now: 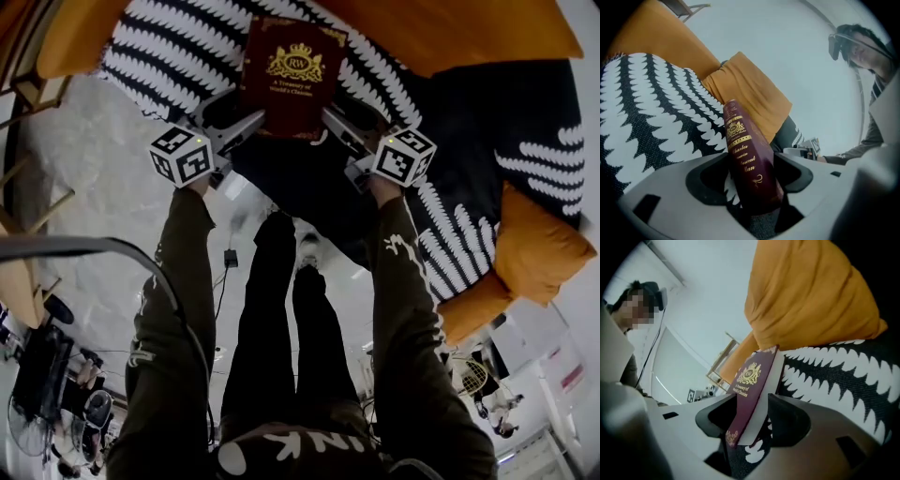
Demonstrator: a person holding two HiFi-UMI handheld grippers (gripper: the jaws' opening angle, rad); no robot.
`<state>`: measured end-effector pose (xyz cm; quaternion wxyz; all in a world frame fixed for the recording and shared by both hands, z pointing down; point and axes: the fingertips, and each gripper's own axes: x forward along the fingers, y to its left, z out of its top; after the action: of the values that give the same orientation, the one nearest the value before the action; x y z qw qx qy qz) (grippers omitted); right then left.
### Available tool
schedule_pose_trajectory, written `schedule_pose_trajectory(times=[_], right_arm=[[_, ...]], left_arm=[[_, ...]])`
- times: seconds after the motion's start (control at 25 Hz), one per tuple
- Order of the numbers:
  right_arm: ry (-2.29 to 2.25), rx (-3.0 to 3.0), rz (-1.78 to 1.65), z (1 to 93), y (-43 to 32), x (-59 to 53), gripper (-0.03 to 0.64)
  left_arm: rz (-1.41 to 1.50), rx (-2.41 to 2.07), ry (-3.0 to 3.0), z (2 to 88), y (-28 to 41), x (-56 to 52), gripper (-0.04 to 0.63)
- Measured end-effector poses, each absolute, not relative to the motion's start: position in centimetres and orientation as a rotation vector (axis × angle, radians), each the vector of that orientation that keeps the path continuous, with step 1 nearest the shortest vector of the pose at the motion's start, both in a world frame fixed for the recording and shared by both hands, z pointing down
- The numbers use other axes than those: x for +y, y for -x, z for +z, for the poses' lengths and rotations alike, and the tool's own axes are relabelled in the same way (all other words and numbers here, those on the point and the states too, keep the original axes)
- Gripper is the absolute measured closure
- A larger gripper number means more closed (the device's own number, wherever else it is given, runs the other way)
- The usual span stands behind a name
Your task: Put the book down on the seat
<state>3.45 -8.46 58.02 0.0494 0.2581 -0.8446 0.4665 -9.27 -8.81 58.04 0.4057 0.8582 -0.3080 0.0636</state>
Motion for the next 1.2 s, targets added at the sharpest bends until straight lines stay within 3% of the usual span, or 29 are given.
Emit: schedule_pose_trajectory(times=[0.12,0.28,0.4,0.44,0.48,0.72,1.2], right_arm=[[-0.844,-2.585,1.426,57.9,-4.6,-9.0,0.457],[-0.907,-2.627,1.336,58.7,-4.8,-9.8,0.526],[-0.946,-2.708,1.175,56.9,-5.2,-10.1,0.607],[-0.949,-2.739,1.100,55.9,-5.2,-10.1,0.609],[-0.950,-2.767,1.023,54.8,-5.2,-10.1,0.609],[-0.931,-2.857,0.648,47.8,-2.3,-10.9,0.609],[-0.866,-3.005,0.080,21.4,-3.1,-4.8,0.609]], left_arm=[[0.163,-0.832,-2.170,57.8,9.9,-9.2,0.306],[0.144,-0.980,-2.221,57.6,12.4,-10.5,0.370],[0.138,-1.064,-2.318,55.3,12.7,-11.3,0.505],[0.140,-1.073,-2.356,54.1,12.3,-11.5,0.569],[0.136,-1.079,-2.387,52.9,11.8,-11.7,0.592],[0.137,-1.111,-2.568,45.6,10.9,-13.0,0.594],[0.191,-1.170,-2.869,20.7,5.7,-5.4,0.594]])
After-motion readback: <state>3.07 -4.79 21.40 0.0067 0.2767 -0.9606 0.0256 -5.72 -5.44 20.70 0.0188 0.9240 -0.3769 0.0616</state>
